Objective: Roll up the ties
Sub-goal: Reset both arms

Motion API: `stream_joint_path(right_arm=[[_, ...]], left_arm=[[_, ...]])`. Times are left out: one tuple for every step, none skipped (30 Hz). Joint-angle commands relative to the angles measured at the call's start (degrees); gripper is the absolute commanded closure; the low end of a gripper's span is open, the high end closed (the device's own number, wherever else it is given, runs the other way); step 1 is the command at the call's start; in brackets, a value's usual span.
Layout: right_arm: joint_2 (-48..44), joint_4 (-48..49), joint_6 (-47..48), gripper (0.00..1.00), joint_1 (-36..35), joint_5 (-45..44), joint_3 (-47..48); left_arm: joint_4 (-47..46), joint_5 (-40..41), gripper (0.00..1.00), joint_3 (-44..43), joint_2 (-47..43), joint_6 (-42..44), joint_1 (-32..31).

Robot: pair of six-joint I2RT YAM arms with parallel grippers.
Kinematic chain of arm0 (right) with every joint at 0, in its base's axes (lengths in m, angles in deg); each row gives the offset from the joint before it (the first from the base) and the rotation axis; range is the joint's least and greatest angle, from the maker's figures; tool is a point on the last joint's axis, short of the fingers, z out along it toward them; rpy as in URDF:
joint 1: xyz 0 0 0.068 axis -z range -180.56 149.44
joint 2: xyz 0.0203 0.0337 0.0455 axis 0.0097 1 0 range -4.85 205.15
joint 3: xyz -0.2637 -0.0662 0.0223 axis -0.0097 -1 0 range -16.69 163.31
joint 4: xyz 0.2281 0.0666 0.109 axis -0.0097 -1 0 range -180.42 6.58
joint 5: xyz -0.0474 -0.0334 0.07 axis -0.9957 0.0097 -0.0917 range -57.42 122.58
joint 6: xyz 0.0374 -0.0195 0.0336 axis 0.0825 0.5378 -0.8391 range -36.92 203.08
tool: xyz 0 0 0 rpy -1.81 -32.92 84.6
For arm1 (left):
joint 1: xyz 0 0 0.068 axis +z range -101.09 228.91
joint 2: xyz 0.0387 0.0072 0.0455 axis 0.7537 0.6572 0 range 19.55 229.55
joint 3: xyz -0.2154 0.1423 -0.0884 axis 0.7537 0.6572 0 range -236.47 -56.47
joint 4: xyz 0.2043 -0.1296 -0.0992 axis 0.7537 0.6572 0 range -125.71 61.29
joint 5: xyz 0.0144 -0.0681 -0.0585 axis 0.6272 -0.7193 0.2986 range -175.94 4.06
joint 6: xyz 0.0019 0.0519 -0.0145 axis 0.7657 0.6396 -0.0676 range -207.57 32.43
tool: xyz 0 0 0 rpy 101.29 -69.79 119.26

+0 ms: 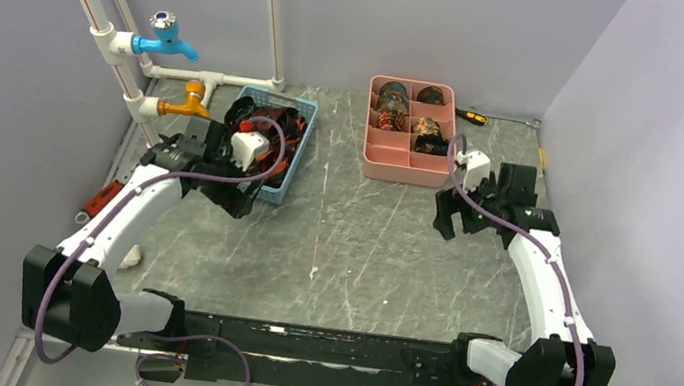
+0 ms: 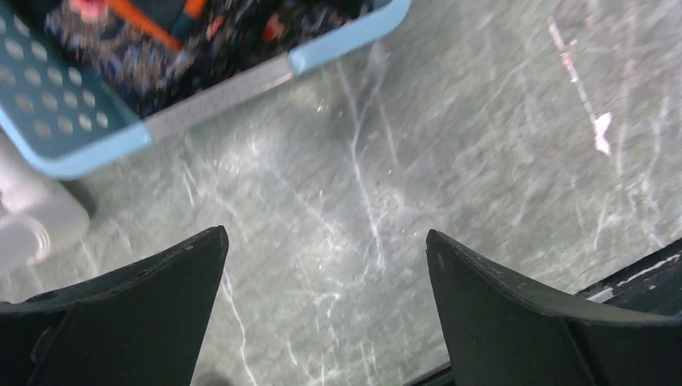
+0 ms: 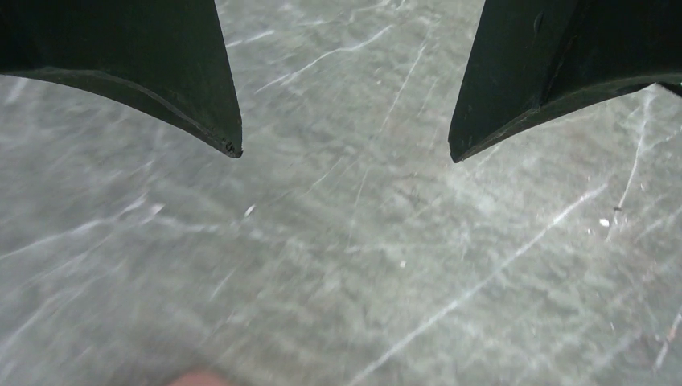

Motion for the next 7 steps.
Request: stream_joint_path(right_arm=[[-3.15, 4.61, -4.16, 0.00, 0.03, -1.83, -5.28], [-3.62, 4.83, -4.44, 0.00, 0.03, -2.00, -6.13], [-3.93, 4.93, -4.66, 0.00, 0.04, -2.02, -6.74], [-4.28, 4.95, -4.98, 0.00, 0.03, -2.22, -7.02], [-4.46, 5.09, -5.41, 0.00, -0.01, -2.56, -7.13], [-4.67, 5.20, -5.79, 0.00, 0.05, -3.13, -7.05], [-4.65, 5.22, -6.02, 0.00, 0.00, -3.69, -6.84]], left_arm=[[0.13, 3.28, 0.00, 3.45, -5.56, -1.99, 1.79], [-0.08, 3.32, 0.01, 4.29, -6.21, -2.75, 2.03], [-0.14, 3.52, 0.01, 5.05, -6.86, -3.59, 2.29], [-0.15, 4.00, 0.01, 5.61, -7.48, -4.05, 2.52], [-0.34, 4.65, 0.01, 6.27, -8.17, -4.19, 2.55], [-0.81, 5.56, 0.01, 6.93, -8.89, -4.08, 2.55], [-1.29, 6.18, 0.01, 7.46, -9.48, -3.84, 2.56]])
